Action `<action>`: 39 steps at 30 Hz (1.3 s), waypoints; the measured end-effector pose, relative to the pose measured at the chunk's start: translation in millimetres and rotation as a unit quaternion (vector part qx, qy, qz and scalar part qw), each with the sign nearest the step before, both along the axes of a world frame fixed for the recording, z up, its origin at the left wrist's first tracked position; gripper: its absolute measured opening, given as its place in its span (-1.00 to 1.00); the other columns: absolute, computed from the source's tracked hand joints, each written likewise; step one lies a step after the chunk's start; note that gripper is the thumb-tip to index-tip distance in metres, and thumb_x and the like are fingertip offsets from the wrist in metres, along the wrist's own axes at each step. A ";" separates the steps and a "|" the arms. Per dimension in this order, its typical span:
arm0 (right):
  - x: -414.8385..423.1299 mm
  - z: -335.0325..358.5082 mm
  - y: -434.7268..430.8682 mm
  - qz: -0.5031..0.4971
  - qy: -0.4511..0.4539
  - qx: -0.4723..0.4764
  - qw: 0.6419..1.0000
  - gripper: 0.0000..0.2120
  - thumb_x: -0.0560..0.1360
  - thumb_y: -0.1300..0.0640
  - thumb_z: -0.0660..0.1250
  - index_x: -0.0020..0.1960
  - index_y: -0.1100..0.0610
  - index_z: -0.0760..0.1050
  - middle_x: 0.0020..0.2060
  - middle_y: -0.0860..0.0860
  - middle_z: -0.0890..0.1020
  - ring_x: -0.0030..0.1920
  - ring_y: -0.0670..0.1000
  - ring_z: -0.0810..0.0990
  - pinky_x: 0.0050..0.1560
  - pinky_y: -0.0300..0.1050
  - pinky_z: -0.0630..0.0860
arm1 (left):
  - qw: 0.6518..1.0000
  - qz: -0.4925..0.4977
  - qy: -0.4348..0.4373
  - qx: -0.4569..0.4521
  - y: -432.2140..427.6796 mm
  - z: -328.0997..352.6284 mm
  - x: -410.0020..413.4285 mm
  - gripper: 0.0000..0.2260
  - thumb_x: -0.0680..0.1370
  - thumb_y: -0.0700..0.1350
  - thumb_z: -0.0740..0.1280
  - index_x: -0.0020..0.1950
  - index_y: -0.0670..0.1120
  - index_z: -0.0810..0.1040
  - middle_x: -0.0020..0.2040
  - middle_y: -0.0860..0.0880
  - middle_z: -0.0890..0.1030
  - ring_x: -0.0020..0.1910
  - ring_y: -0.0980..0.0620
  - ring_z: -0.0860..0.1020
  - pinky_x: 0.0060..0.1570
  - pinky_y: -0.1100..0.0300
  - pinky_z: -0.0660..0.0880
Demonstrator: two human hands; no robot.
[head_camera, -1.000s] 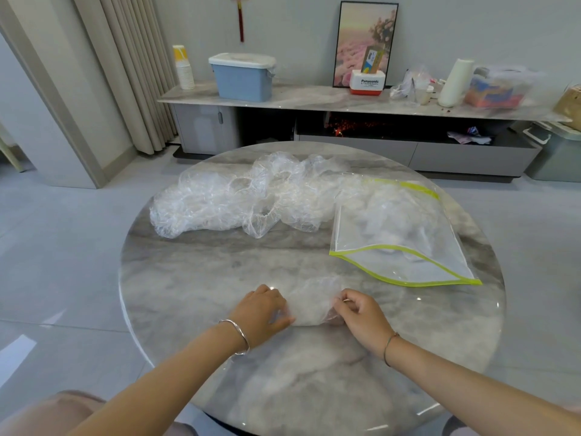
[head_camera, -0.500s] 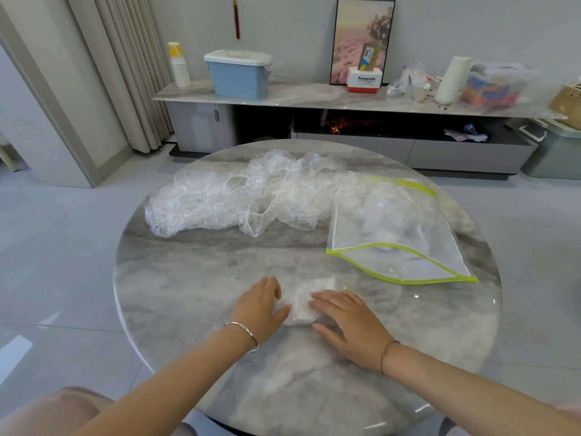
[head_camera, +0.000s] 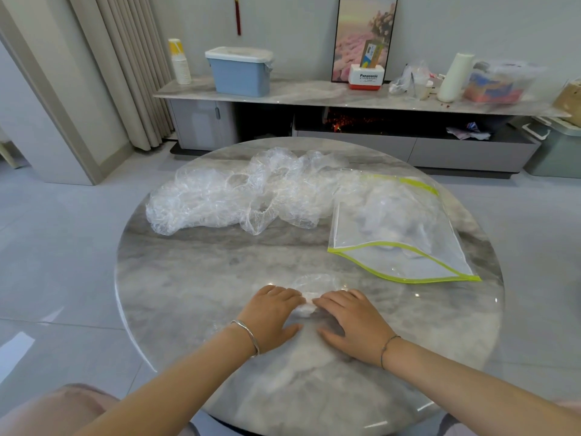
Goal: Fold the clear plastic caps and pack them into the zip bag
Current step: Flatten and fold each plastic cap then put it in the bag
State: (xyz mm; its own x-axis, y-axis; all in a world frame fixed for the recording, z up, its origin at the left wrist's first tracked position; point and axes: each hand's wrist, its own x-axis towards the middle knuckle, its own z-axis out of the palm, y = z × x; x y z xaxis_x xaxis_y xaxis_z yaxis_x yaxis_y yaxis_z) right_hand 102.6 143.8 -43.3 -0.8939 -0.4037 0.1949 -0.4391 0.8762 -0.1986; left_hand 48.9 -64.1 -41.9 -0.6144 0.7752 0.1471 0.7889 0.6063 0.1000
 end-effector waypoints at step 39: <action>-5.8 11.3 1.9 -0.006 -0.007 -0.103 0.995 -0.77 0.40 0.04 0.21 0.02 0.01 0.53 -0.03 -0.13 0.55 -0.01 -0.12 0.48 0.00 -0.24 0.28 | 0.988 0.027 -0.144 -0.050 -4.1 15.2 2.1 -0.20 0.30 0.42 -0.09 0.46 0.11 0.24 0.42 0.11 0.27 0.31 0.08 0.29 0.28 0.22 0.21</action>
State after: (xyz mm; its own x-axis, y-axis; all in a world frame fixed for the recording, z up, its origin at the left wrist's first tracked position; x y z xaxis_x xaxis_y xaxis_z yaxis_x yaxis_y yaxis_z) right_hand 96.8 145.7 -32.0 -0.9014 -0.3465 0.2595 -0.4253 0.8209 -0.3811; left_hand 51.0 -68.2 -26.7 -0.6607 0.7418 -0.1151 0.7026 0.6650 0.2530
